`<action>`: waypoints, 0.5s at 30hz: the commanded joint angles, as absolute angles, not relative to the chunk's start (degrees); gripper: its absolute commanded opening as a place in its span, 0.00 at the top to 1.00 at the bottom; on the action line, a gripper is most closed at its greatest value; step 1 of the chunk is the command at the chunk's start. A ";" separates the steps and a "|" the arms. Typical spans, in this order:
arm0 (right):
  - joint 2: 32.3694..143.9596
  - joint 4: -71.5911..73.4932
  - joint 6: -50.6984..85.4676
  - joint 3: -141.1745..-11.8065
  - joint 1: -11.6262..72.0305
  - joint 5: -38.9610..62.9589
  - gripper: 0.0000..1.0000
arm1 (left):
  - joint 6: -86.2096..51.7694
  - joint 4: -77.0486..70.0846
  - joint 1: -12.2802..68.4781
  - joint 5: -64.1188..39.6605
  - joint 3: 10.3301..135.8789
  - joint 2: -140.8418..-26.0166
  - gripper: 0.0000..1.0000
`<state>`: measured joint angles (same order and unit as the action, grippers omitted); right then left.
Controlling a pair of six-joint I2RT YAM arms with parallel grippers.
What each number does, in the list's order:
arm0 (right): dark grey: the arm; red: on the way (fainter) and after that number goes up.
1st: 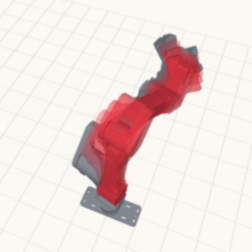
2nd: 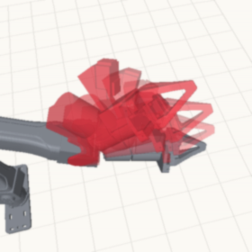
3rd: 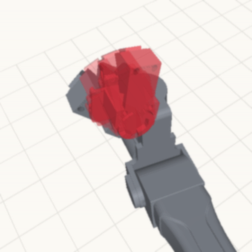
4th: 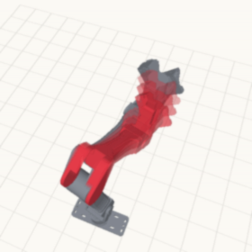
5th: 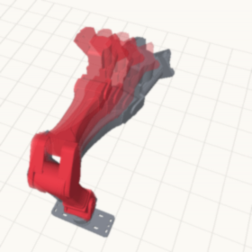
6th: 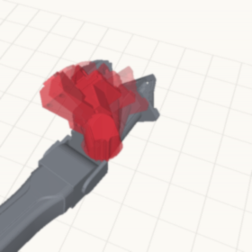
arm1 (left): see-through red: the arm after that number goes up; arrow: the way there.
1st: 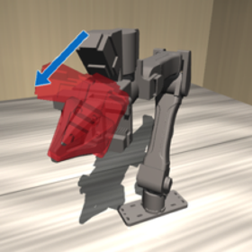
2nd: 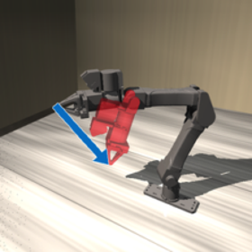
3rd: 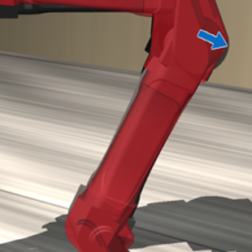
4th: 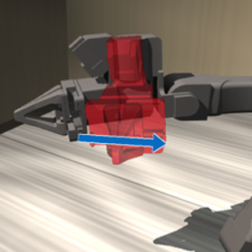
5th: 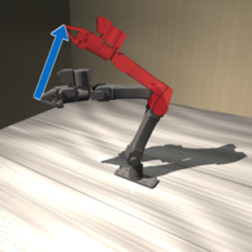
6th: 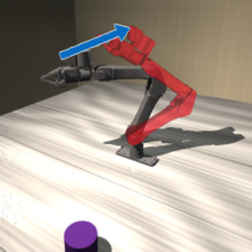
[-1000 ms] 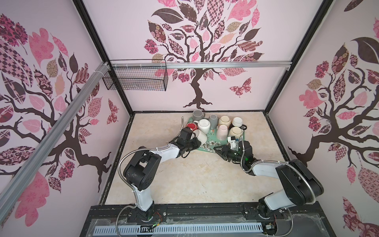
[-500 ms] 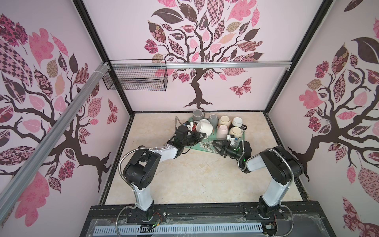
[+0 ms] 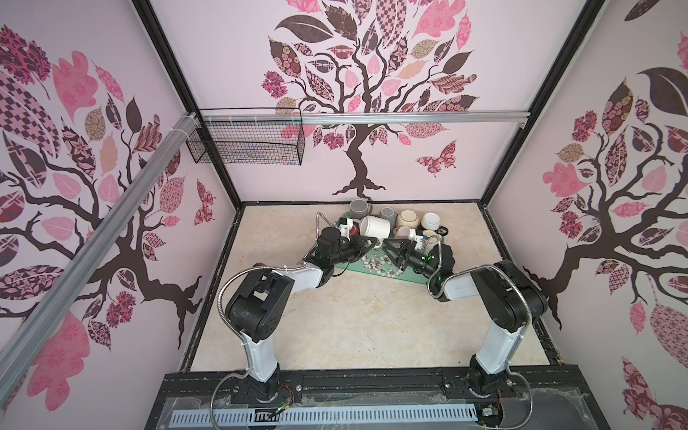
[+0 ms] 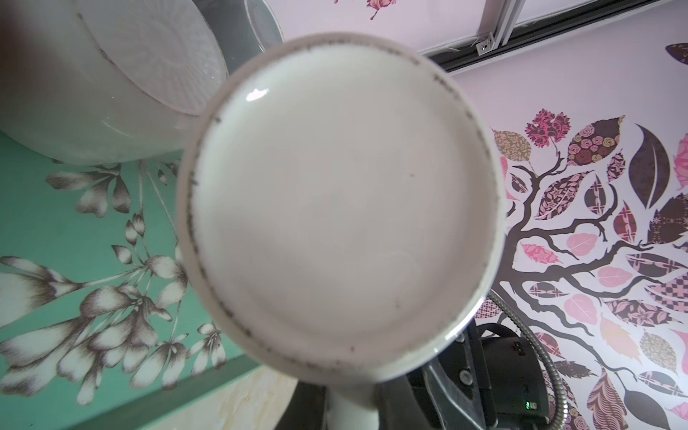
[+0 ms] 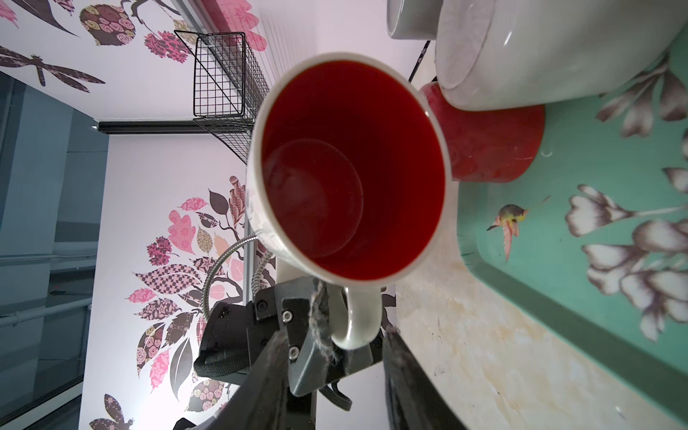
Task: Turn the mug right side up
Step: Place the mug at the top-left of the table.
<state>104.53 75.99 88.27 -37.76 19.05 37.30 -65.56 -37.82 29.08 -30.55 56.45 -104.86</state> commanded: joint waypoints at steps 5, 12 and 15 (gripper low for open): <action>106.34 75.79 90.45 -41.04 18.98 36.90 0.59 | -67.41 -46.80 29.04 -32.08 55.02 -103.24 1.00; 105.91 74.95 90.36 -41.41 18.98 36.66 0.62 | -70.39 -50.98 29.09 -32.34 54.50 -103.90 1.00; 105.73 74.45 90.33 -41.28 18.98 36.52 0.62 | -70.45 -51.09 29.01 -32.34 54.64 -103.84 1.00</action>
